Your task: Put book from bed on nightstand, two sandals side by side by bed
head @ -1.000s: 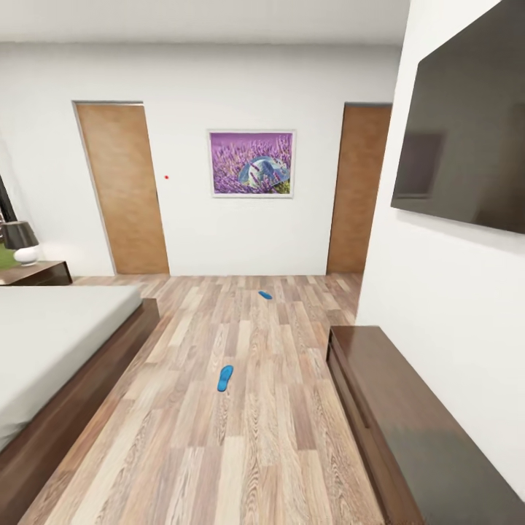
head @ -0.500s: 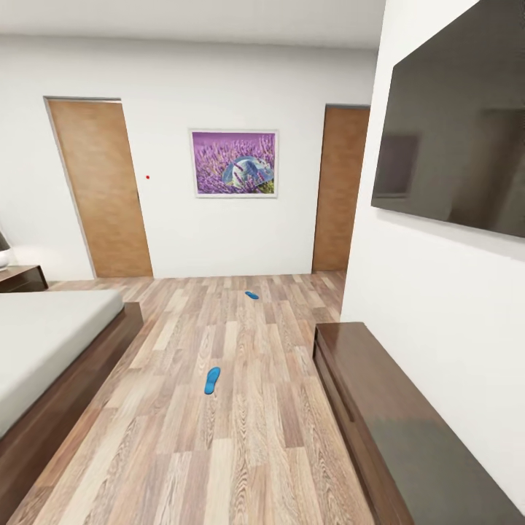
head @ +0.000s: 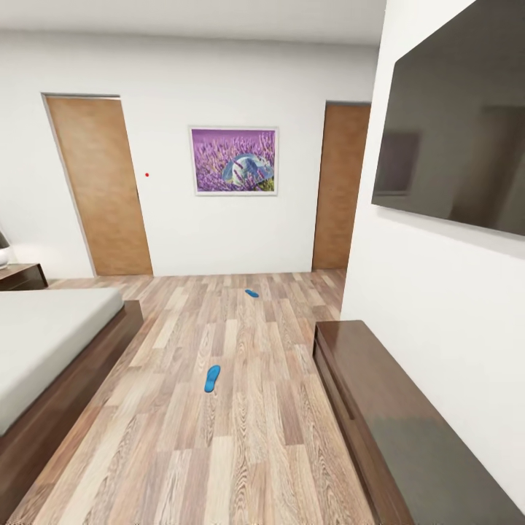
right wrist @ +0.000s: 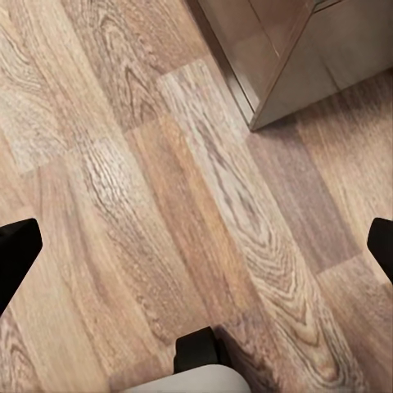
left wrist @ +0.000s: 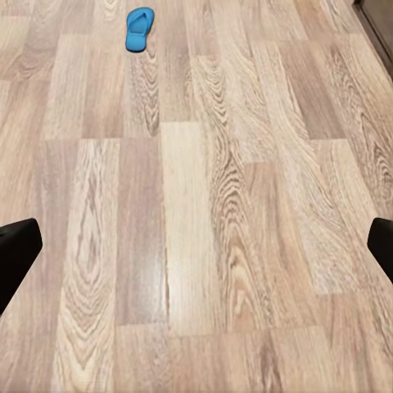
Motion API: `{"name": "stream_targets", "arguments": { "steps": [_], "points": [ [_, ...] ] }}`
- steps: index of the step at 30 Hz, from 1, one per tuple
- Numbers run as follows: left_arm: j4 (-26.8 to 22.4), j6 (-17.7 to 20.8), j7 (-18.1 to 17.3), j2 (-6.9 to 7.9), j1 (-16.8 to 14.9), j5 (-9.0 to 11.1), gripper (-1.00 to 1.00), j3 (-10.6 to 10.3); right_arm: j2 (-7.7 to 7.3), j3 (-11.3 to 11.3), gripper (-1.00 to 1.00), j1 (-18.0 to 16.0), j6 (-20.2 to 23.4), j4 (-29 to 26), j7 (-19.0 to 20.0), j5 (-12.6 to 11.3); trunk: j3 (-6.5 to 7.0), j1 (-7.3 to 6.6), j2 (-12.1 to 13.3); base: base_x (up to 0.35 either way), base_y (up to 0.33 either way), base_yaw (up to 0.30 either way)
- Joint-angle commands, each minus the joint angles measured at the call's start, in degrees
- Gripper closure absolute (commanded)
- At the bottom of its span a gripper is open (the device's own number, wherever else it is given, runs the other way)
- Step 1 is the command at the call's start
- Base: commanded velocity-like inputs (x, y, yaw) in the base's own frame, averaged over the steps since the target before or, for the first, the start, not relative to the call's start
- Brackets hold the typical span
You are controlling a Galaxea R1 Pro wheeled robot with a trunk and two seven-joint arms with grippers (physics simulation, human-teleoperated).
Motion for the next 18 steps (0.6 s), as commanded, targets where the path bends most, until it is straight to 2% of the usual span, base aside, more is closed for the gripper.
{"name": "stream_targets", "arguments": {
  "steps": [1, 18],
  "points": [
    [0.0, -0.1, 0.0, 0.0, 0.0, 0.0, -1.0, 0.0, 0.0, 0.0, -1.0, 0.0, 0.0, 0.0, 0.0, -0.5, -0.13, 0.0, 0.0, 0.0, 0.0, 0.0],
    [0.0, -0.1, 0.0, 0.0, 0.0, 0.1, -1.0, 0.0, 0.0, 0.0, -1.0, 0.0, -0.5, 0.0, 0.0, -0.6, -1.6, 0.0, 0.0, 0.0, 0.0, 0.0]
  ]
}}
